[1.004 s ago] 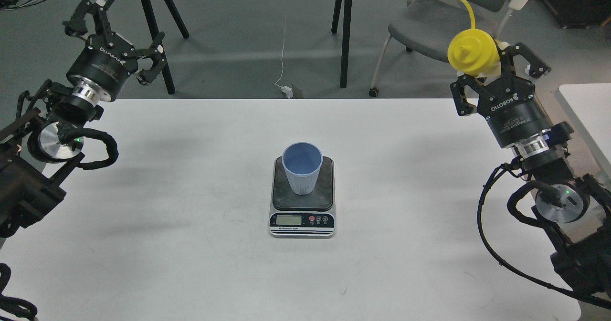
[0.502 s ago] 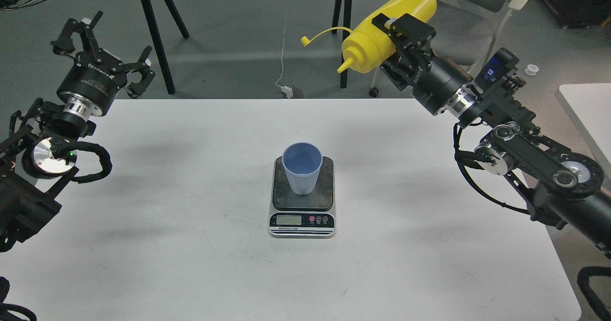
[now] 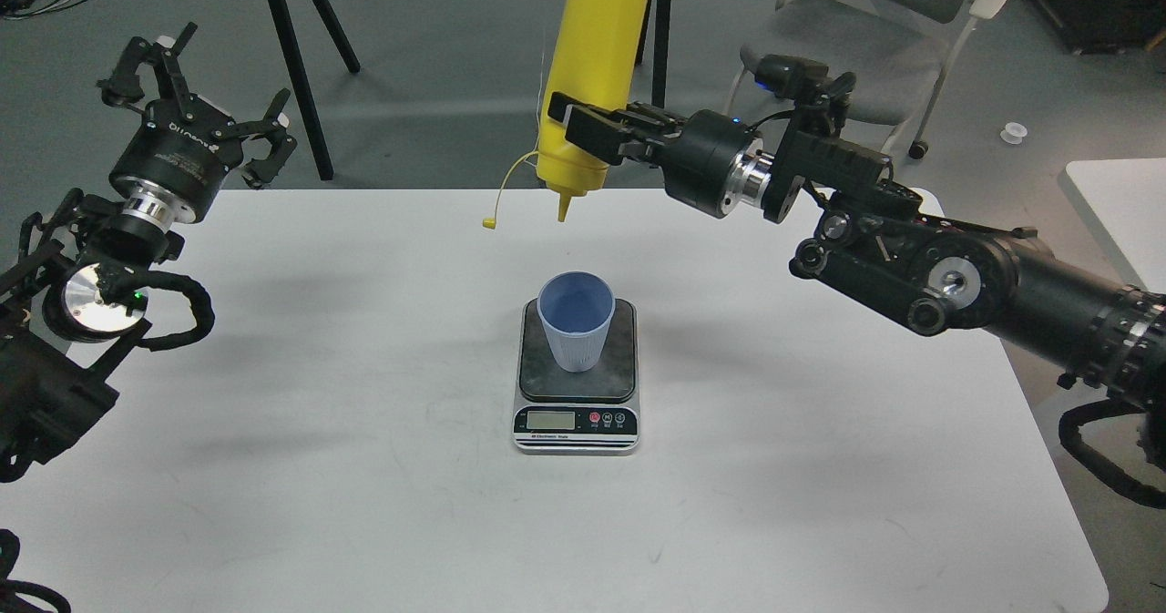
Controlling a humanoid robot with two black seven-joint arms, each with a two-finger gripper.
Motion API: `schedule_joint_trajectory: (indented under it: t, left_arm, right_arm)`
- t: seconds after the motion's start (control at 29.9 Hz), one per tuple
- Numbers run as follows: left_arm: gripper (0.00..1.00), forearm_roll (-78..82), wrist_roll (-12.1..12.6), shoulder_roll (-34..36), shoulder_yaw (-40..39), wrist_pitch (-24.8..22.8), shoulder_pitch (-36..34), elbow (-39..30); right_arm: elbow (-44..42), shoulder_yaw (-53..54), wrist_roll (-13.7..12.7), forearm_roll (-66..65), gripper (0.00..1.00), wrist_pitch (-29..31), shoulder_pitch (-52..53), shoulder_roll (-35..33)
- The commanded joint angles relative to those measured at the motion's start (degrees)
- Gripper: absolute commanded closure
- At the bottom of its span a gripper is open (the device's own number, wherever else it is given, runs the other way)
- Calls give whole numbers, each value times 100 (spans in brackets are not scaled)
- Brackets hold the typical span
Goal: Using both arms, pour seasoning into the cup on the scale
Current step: 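Hold the bottle inverted above the cup and squeeze out sauce, then turn the bottle upright and lower it back onto the table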
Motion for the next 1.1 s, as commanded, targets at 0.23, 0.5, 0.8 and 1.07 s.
schedule_joint_trajectory:
  t: [0.23,0.5,0.8,1.07]
  left_arm:
    - [1,9,0,-9,9,1,8,1]
    - [1,9,0,-26,9,1,8,1]
    - [1,18,0,-9,9,1,8,1]
    - [1,35,0,-44,18,1,0,1]
  right_arm:
    - [-958,-443,144,-1160,62,-729,-127,737]
    - [-958,-584,171,-1222,62,-880,-180,737]
    - [-528,-514,223,-1134,62,-862,-215,273]
    - [148,-391,197,128,62,-713,-250,-387]
